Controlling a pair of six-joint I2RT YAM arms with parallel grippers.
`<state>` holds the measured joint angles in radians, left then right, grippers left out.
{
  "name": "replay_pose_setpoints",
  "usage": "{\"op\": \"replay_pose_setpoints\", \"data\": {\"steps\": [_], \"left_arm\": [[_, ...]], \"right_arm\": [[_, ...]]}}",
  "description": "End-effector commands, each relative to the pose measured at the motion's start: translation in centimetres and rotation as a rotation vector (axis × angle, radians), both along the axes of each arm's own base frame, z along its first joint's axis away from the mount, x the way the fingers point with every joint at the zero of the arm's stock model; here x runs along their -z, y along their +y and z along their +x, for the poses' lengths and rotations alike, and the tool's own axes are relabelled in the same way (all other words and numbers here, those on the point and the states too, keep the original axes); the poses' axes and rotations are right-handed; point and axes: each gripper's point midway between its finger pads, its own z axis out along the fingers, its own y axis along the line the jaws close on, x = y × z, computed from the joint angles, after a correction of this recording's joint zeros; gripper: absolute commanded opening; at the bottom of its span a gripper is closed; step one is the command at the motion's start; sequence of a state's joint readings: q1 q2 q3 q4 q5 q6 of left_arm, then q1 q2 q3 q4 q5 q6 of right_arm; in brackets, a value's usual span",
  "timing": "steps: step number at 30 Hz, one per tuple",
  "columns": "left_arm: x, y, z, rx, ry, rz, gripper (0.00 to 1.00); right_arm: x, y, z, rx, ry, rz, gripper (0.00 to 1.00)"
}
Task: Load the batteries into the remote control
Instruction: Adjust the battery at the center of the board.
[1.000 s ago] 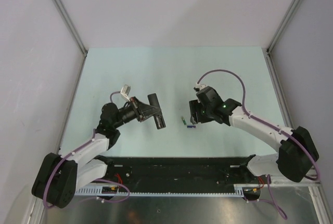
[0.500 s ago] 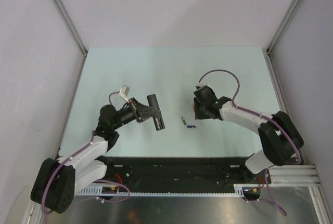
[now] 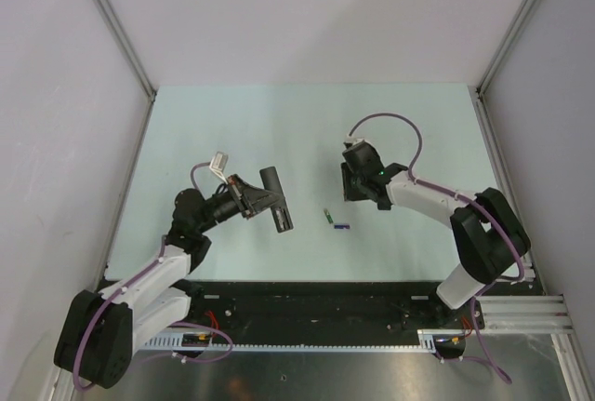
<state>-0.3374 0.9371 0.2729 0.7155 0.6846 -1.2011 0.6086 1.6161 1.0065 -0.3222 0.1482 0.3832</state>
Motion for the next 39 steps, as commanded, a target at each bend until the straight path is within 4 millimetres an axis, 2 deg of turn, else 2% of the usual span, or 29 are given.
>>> {"op": "replay_pose_setpoints", "data": {"steps": [1,5,11,17,22,29,39], "left_arm": [[-0.7,0.3,0.3,-0.013,-0.074,0.01,0.0],[-0.6,0.3,0.2,-0.008,-0.08,0.016,0.0],[-0.9,0.3,-0.1,0.004,-0.095,0.014,0.0],[-1.0,0.4,-0.4,0.002,-0.101,0.011,0.0],[-0.9,0.4,-0.5,0.001,-0.098,0.009,0.0],[-0.8,0.5,-0.8,0.009,-0.096,0.008,0.0],[-1.2,0.5,-1.3,0.019,-0.106,-0.004,0.0]], "right_arm": [[-2.7,3.6,-1.9,-0.177,-0.066,-0.004,0.37],[-2.0,4.9,-3.1,-0.216,-0.042,-0.001,0.46],[-0.3,6.9,-3.5,-0.252,-0.018,0.011,0.47],[1.6,6.8,-3.5,-0.265,0.023,-0.046,0.46],[1.8,7.0,-3.5,-0.27,0.032,-0.065,0.45],[3.2,6.5,-3.9,-0.247,0.081,-0.104,0.36],[4.2,5.7,-4.7,-0.225,0.123,-0.152,0.34]]}}
